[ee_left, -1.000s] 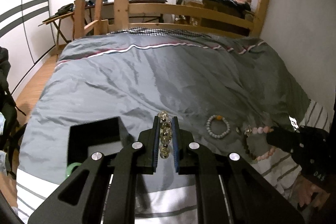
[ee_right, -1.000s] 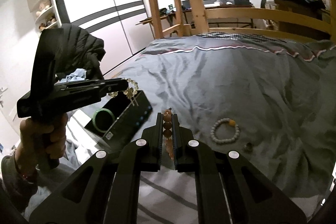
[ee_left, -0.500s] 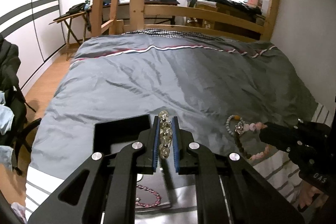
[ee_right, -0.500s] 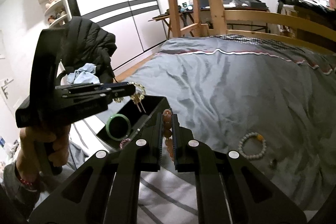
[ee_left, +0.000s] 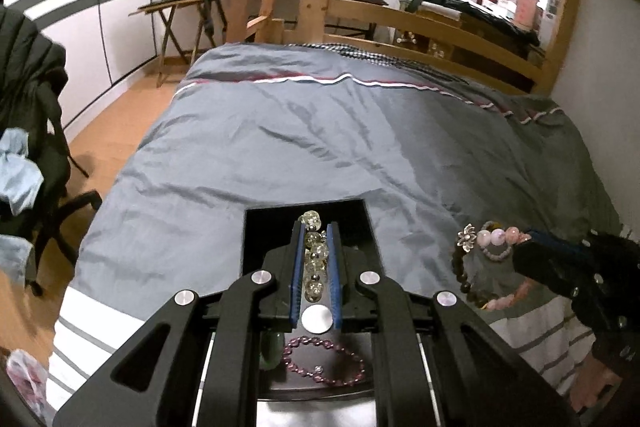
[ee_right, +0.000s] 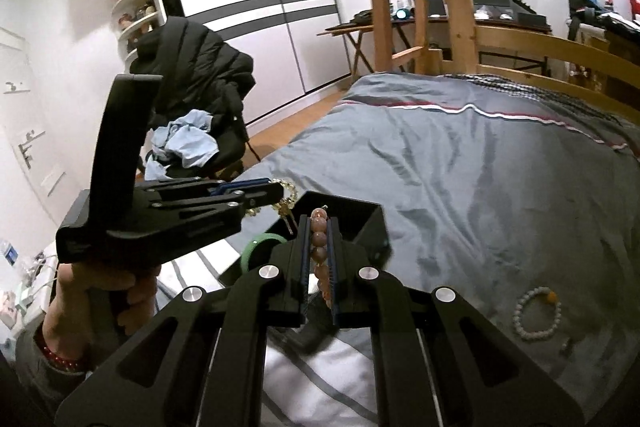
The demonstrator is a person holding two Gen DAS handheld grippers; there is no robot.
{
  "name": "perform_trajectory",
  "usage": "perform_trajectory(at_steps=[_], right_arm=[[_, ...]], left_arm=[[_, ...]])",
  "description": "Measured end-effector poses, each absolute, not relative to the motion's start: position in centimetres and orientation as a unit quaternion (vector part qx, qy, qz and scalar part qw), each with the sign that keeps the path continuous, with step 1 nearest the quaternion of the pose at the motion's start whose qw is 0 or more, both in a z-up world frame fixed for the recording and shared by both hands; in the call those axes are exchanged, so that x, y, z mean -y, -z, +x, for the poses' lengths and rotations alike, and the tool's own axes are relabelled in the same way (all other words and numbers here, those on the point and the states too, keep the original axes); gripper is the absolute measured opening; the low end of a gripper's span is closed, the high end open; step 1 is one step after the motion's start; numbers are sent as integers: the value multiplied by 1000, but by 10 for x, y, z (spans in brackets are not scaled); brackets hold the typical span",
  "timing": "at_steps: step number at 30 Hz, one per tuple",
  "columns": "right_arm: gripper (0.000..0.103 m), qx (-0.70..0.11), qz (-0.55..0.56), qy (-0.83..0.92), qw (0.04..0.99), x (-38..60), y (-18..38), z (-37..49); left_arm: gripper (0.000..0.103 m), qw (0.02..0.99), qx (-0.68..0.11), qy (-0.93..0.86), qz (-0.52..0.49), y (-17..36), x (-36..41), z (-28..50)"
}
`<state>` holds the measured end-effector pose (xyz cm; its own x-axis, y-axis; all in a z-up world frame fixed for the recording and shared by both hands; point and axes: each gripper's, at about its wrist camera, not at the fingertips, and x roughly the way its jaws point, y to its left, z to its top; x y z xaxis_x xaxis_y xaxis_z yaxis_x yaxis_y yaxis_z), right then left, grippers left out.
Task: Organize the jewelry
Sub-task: 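Drop the gold bracelet into the box with the left tool while the right tool drops the pink one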
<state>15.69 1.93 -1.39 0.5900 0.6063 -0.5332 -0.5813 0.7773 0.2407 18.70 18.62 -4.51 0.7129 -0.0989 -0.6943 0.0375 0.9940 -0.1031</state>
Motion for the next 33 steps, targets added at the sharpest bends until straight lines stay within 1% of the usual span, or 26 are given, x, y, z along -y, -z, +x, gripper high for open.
perform_trajectory(at_steps=[6, 17, 19, 20, 21, 22, 23, 24, 26, 27, 28, 29, 31, 33], right_arm=[[9, -312, 20, -359, 879, -50, 24, 160], [10, -349, 19, -377, 858, -73, 57, 165], [10, -356, 17, -380, 854, -76, 61, 165], [13, -361, 15, -378, 852, -78, 63, 165], [22, -362, 13, -377, 852, -78, 64, 165], [29, -362, 14, -376, 853, -78, 64, 165], [44, -360, 17, -379, 853, -76, 63, 164], [53, -353, 21, -379, 855, -74, 62, 164], [55, -343, 23, -372, 862, -68, 58, 162], [58, -338, 24, -366, 867, -62, 54, 162], [60, -335, 25, -361, 870, -57, 52, 162], [64, -331, 25, -353, 875, -51, 50, 162], [68, -323, 25, -331, 887, -32, 46, 162], [73, -320, 26, -306, 896, -9, 44, 164]], left_arm=[[10, 915, -397, 35, -55, 59, -198, 189], [10, 912, -401, 23, -79, 64, -208, 193], [12, 913, -400, 22, -81, 64, -208, 194], [16, 913, -399, 21, -82, 64, -208, 193], [19, 914, -397, 21, -82, 63, -208, 193], [30, 915, -395, 20, -81, 62, -207, 192], [46, 916, -392, 15, -81, 61, -208, 191], [51, 918, -388, 15, -82, 60, -208, 190], [55, 920, -382, 15, -87, 58, -209, 188], [58, 920, -381, 16, -91, 58, -210, 188], [64, 920, -379, 17, -93, 57, -210, 188], [66, 921, -377, 18, -95, 57, -209, 188], [66, 921, -377, 25, -92, 56, -205, 188], [70, 922, -377, 40, -82, 54, -194, 187]])
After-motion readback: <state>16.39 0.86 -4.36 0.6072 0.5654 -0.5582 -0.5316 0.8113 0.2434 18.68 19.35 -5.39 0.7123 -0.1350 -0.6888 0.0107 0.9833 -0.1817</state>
